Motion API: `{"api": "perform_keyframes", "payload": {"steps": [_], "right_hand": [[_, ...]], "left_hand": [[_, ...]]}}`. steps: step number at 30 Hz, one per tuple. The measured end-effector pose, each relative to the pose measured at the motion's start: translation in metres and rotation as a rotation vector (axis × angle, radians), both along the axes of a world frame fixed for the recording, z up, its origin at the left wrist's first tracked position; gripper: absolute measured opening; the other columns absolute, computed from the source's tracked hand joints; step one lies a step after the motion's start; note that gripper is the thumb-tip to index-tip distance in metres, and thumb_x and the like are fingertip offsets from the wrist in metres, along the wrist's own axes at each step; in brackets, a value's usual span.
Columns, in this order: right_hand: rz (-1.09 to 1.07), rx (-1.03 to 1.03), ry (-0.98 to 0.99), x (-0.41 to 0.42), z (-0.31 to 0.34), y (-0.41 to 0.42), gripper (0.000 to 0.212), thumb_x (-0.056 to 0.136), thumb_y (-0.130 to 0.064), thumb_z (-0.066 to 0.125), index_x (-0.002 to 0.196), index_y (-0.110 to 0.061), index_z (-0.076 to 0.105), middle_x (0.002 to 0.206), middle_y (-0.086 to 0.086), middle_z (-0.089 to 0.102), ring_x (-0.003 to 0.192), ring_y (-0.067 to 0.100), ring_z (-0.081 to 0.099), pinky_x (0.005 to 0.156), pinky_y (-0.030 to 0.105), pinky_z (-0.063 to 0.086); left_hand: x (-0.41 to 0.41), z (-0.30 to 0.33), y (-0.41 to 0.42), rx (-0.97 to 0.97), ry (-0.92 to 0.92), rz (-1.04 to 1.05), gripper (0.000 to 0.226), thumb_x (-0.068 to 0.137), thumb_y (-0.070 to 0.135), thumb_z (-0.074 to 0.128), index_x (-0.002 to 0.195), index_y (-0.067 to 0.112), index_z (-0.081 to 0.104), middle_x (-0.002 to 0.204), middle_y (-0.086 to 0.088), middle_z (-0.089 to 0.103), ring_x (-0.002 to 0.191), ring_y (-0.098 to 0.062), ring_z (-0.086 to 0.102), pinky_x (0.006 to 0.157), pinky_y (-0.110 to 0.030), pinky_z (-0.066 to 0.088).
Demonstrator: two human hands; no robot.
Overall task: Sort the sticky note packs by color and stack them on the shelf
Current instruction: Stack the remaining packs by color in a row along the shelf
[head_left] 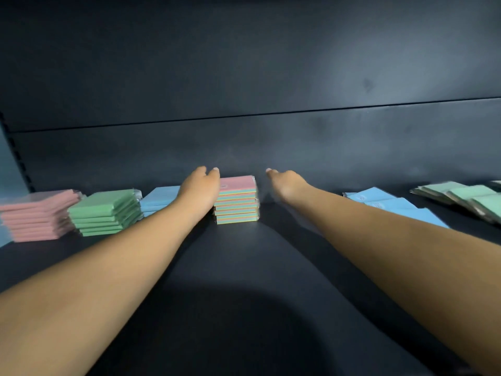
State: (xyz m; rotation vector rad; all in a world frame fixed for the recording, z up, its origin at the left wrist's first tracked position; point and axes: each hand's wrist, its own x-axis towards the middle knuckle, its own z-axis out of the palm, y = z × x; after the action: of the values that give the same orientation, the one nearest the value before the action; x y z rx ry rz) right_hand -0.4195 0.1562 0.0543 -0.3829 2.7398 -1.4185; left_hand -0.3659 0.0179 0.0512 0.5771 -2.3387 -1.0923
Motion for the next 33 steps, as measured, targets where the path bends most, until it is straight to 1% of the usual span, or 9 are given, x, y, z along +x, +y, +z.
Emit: {"api": "perform_keyframes", "payload": {"steps": [2, 7, 11, 14, 17, 20, 25, 30, 33], "right_hand": [[-0.030, 0.178, 0.141, 0.003, 0.003, 0.021, 0.047, 0.101, -0.033, 0.031, 0.124, 0.003, 0.051, 0.131, 0.021, 0.052, 0.122, 0.032, 0.047, 0.093, 0.030, 0.037], [-0.163, 0.388, 0.365, 0.018, 0.009, 0.082, 0.037, 0.094, -0.026, 0.048, 0.121, -0.004, 0.055, 0.124, 0.017, 0.057, 0.117, 0.033, 0.051, 0.091, 0.032, 0.040], [-0.305, 0.486, 0.396, 0.029, 0.005, 0.134, 0.031, 0.091, -0.025, 0.052, 0.112, -0.004, 0.060, 0.116, 0.016, 0.061, 0.109, 0.033, 0.054, 0.086, 0.033, 0.043], [-0.363, 0.616, 0.295, 0.034, -0.002, 0.169, 0.037, 0.093, -0.037, 0.049, 0.083, -0.003, 0.057, 0.095, 0.016, 0.058, 0.100, 0.034, 0.054, 0.074, 0.031, 0.038], [-0.379, 0.664, 0.084, 0.035, -0.014, 0.197, 0.062, 0.087, -0.062, 0.043, 0.118, -0.010, 0.057, 0.132, 0.015, 0.052, 0.127, 0.030, 0.042, 0.097, 0.033, 0.035], [-0.311, 0.641, -0.112, 0.034, -0.024, 0.213, 0.093, 0.079, -0.075, 0.040, 0.146, -0.012, 0.029, 0.155, 0.010, 0.022, 0.143, 0.030, 0.019, 0.115, 0.039, 0.017], [-0.195, 0.557, -0.089, 0.023, -0.032, 0.232, 0.094, 0.078, -0.070, 0.051, 0.145, -0.009, 0.029, 0.151, 0.012, 0.030, 0.138, 0.031, 0.028, 0.113, 0.038, 0.025], [-0.101, 0.085, -0.036, 0.015, -0.040, 0.248, 0.063, 0.081, -0.044, 0.067, 0.126, -0.004, 0.049, 0.115, 0.007, 0.059, 0.099, 0.023, 0.055, 0.078, 0.027, 0.039], [-0.044, -0.245, -0.077, 0.022, -0.037, 0.248, 0.039, 0.092, -0.031, 0.054, 0.117, -0.002, 0.055, 0.098, 0.009, 0.063, 0.074, 0.021, 0.055, 0.065, 0.026, 0.041]], "left_hand": [[0.014, 0.005, 0.000, -0.329, 0.002, -0.023, 0.044, 0.099, 0.030, 0.032, 0.138, 0.010, 0.039, 0.142, -0.011, 0.044, 0.131, -0.028, 0.037, 0.102, -0.034, 0.031], [0.041, 0.007, 0.019, -0.914, 0.034, -0.098, 0.033, 0.096, 0.029, 0.036, 0.121, 0.014, 0.051, 0.124, -0.005, 0.057, 0.121, -0.026, 0.042, 0.095, -0.034, 0.034], [0.053, 0.003, 0.049, -1.029, 0.077, -0.188, 0.029, 0.096, 0.032, 0.034, 0.110, 0.016, 0.054, 0.114, -0.002, 0.061, 0.114, -0.025, 0.046, 0.087, -0.032, 0.035], [0.058, -0.002, 0.072, -1.043, 0.078, -0.245, 0.031, 0.097, 0.036, 0.032, 0.105, 0.017, 0.056, 0.107, 0.000, 0.063, 0.110, -0.023, 0.048, 0.085, -0.032, 0.038], [0.063, -0.005, 0.099, -1.078, 0.078, -0.262, 0.032, 0.097, 0.037, 0.031, 0.100, 0.018, 0.057, 0.104, 0.001, 0.064, 0.107, -0.023, 0.050, 0.084, -0.032, 0.037], [0.063, -0.009, 0.124, -1.063, 0.073, -0.290, 0.033, 0.097, 0.038, 0.032, 0.097, 0.017, 0.058, 0.104, 0.001, 0.065, 0.104, -0.023, 0.051, 0.082, -0.032, 0.038], [0.064, -0.014, 0.172, -0.950, -0.029, -0.261, 0.032, 0.096, 0.041, 0.033, 0.091, 0.019, 0.055, 0.099, 0.001, 0.063, 0.102, -0.021, 0.050, 0.077, -0.031, 0.040], [0.061, -0.020, 0.219, -0.667, -0.226, -0.200, 0.036, 0.096, 0.046, 0.034, 0.082, 0.019, 0.054, 0.086, 0.002, 0.060, 0.089, -0.021, 0.053, 0.077, -0.030, 0.043], [0.057, -0.021, 0.245, -0.198, -0.214, -0.230, 0.044, 0.096, 0.046, 0.037, 0.080, 0.015, 0.063, 0.081, 0.002, 0.065, 0.088, -0.018, 0.057, 0.081, -0.028, 0.043]]}}
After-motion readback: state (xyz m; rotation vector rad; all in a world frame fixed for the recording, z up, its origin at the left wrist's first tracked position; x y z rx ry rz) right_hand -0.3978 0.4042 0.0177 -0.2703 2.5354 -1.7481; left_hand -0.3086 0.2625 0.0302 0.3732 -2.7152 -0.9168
